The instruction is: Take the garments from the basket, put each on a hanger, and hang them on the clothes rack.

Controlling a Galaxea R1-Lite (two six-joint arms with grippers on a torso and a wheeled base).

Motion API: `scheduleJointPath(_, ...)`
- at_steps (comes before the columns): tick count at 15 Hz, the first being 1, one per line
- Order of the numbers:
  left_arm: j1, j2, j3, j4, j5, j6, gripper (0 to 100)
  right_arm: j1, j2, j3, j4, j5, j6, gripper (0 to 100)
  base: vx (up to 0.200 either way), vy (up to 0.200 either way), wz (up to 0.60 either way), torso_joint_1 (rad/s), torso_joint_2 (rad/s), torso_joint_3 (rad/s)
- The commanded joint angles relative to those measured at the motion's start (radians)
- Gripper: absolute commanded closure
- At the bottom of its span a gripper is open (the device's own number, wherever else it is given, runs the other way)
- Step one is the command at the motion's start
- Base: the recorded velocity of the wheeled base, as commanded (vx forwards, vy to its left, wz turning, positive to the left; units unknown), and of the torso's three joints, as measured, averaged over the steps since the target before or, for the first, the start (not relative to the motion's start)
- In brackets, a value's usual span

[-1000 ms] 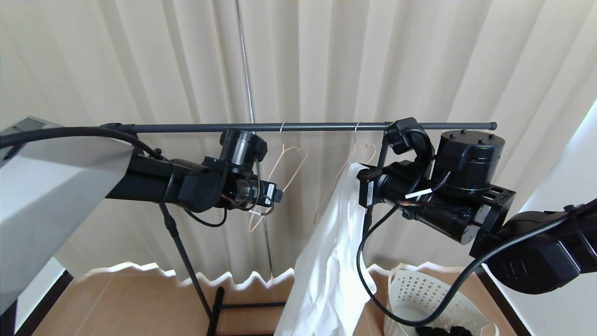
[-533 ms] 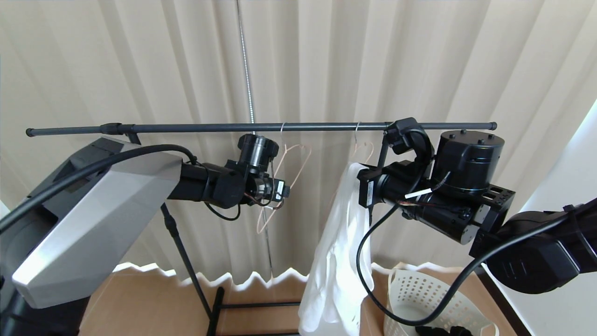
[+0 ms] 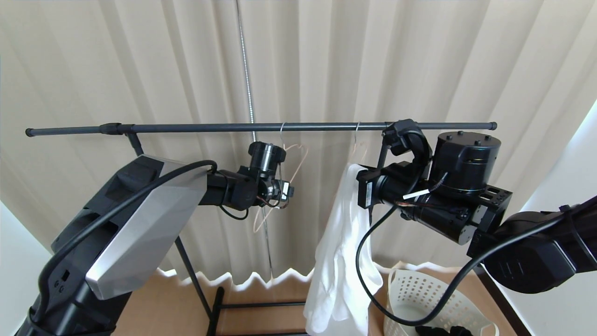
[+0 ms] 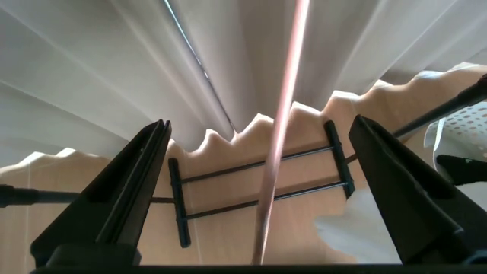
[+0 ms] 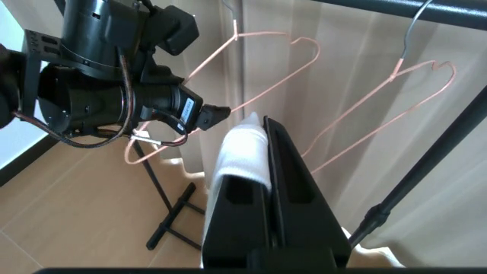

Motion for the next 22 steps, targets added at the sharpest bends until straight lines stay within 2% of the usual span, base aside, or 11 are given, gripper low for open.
scheduleJointPath(1,0.001,0.021,-0.01,0.001,0.001,-0.001,0,0.0,0.002,0.0,0.0,0.0,0.0,100,0.0,0.0,0.0,0.0,0.0,0.0)
scheduleJointPath(2,0.001,0.021,-0.01,0.001,-0.001,-0.001,100,0.0,0.002,0.002,0.0,0.0,0.0,100,0.0,0.0,0.0,0.0,0.0,0.0)
scheduleJointPath(8,0.001,0.015,-0.006,0.001,0.001,-0.046,100,0.0,0.007,0.002,-0.002,0.0,0.0,100,0.0,0.0,0.0,0.0,0.0,0.0)
scheduleJointPath(13,0.0,0.004,-0.007,-0.002,0.015,-0.052,100,0.0,0.005,0.002,-0.002,0.0,0.0,100,0.0,0.0,0.0,0.0,0.0,0.0)
scheduleJointPath(18,-0.003,-0.068,0.011,0.0,0.013,-0.075,100,0.0,0.004,0.002,-0.004,0.0,0.0,100,0.0,0.0,0.0,0.0,0.0,0.0)
scheduleJointPath(21,-0.014,-0.133,0.098,-0.005,0.013,-0.08,100,0.0,0.001,0.003,-0.004,0.0,0.0,100,0.0,0.0,0.0,0.0,0.0,0.0)
scheduleJointPath(22,-0.025,-0.177,0.164,-0.006,0.013,-0.081,100,0.0,-0.001,0.002,-0.004,0.0,0.0,100,0.0,0.0,0.0,0.0,0.0,0.0)
